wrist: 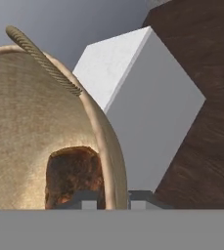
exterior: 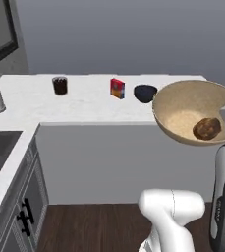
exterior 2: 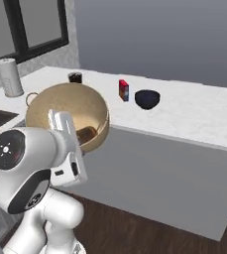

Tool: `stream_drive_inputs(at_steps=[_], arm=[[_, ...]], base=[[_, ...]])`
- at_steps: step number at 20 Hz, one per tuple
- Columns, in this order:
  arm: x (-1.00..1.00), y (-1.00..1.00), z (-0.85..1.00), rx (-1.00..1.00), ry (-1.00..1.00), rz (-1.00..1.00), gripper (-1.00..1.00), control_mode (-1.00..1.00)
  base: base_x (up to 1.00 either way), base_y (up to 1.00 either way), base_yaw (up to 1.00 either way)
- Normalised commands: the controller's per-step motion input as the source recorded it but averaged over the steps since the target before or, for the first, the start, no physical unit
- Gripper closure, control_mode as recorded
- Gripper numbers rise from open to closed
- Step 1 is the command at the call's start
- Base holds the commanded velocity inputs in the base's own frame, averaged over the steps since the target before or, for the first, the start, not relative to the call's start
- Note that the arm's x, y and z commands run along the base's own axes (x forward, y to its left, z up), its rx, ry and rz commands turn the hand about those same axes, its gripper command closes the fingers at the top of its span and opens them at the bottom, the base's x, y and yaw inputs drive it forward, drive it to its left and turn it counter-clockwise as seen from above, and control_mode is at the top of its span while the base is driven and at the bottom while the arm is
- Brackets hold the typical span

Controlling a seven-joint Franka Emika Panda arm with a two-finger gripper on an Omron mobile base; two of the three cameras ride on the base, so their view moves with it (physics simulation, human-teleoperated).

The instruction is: Open the cabinet, pick up the bread from the cabinet and place it in the basket. Then move the basket to the dining counter.

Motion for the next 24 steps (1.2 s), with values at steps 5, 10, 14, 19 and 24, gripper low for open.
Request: stream_drive_inputs(at_steps=[5, 10, 14, 19, 24], arm=[[0.00, 0.00, 0.00, 0.00, 0.00, 0.00, 1.00, 1.00], [0.00, 0.00, 0.00, 0.00, 0.00, 0.00, 1.00, 1.00], [0.00, 0.00, 0.00, 0.00, 0.00, 0.00, 1.00, 1.00], [0.00, 0.00, 0.00, 0.00, 0.00, 0.00, 1.00, 1.00], [0.00, 0.00, 0.00, 0.00, 0.00, 0.00, 1.00, 1.00]], base=[[1.00, -0.18, -0.13], [0.99, -0.05, -0.18], [0.65, 0.00, -0.15], [0.26, 0.00, -0.11], [0.64, 0.00, -0.12]])
